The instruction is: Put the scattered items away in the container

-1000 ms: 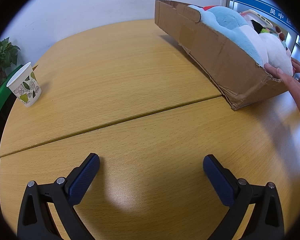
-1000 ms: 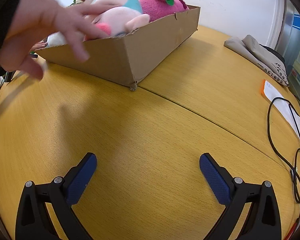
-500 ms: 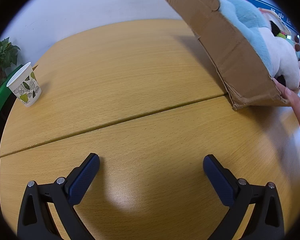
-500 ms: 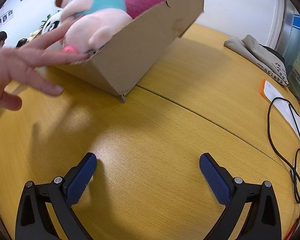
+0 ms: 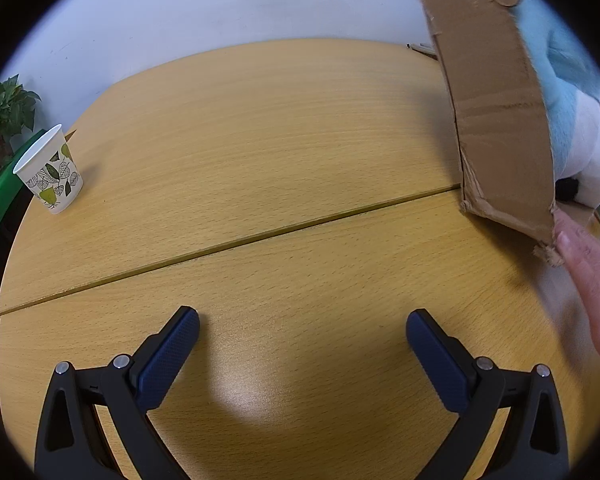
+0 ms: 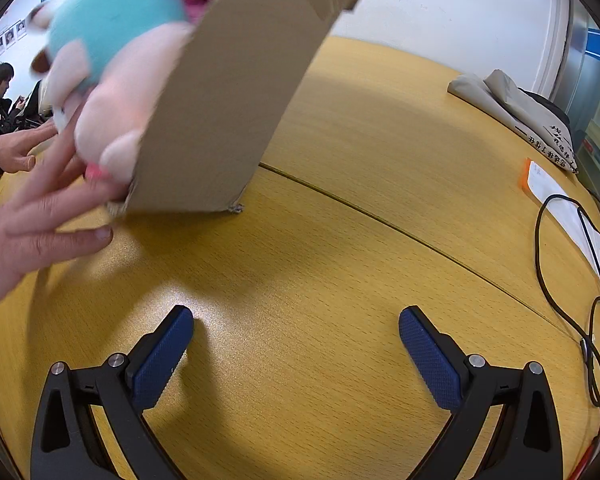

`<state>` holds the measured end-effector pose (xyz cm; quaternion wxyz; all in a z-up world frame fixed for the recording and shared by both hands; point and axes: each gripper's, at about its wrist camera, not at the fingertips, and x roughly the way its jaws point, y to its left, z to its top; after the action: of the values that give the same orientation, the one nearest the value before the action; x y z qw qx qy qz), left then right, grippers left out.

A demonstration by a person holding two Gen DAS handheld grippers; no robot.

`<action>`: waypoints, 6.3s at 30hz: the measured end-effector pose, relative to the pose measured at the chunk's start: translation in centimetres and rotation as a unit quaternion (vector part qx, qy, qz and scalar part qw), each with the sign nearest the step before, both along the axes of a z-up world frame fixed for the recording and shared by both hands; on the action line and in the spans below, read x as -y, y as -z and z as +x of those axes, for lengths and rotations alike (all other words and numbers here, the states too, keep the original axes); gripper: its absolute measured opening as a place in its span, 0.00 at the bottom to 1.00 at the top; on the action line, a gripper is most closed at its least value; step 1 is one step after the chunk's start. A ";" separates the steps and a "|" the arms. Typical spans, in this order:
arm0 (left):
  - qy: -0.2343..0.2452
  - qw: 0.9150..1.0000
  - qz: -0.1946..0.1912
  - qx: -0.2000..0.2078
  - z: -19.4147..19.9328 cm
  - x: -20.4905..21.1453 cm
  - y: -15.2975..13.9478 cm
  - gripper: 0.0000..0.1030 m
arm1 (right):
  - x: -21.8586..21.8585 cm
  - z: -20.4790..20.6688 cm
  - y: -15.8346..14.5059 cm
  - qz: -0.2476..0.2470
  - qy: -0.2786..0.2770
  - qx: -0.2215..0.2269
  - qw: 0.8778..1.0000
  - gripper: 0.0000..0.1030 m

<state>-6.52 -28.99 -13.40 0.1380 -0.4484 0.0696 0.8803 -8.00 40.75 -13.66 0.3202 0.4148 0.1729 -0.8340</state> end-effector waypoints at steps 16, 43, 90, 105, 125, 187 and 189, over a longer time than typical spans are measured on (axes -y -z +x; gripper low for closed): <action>0.001 1.000 0.000 0.000 -0.1 -0.1 0.1 1.00 | 0.1 0.0 0.0 0.000 0.000 0.000 1.000 1.00; 0.002 1.000 0.000 0.000 0.0 -0.1 0.0 1.00 | 0.1 0.0 0.0 0.000 -0.006 0.000 1.000 1.00; 0.003 1.000 0.001 0.001 0.7 -0.2 -0.3 1.00 | 0.1 -0.4 0.1 0.000 -0.016 0.001 1.000 1.00; 0.004 1.000 0.001 0.001 0.6 -0.2 -0.3 1.00 | 0.1 -0.4 0.1 0.000 -0.016 0.001 1.000 1.00; 0.005 1.000 0.001 0.001 0.6 -0.3 -0.3 1.00 | 0.1 -0.4 0.1 0.000 -0.018 0.000 1.000 1.00; -0.149 0.987 -0.034 -0.058 1.4 0.2 -3.6 0.99 | -0.9 2.2 -0.2 0.000 0.142 -0.012 0.990 1.00; -0.180 0.979 -0.016 -0.095 3.9 0.2 -6.6 0.99 | -2.5 3.7 -1.2 -0.012 0.180 -0.033 0.983 1.00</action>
<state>-2.64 -29.24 -6.83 -0.0376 -0.3698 0.0146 0.9282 -4.29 43.30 -12.49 0.1638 0.4070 0.0955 -0.8935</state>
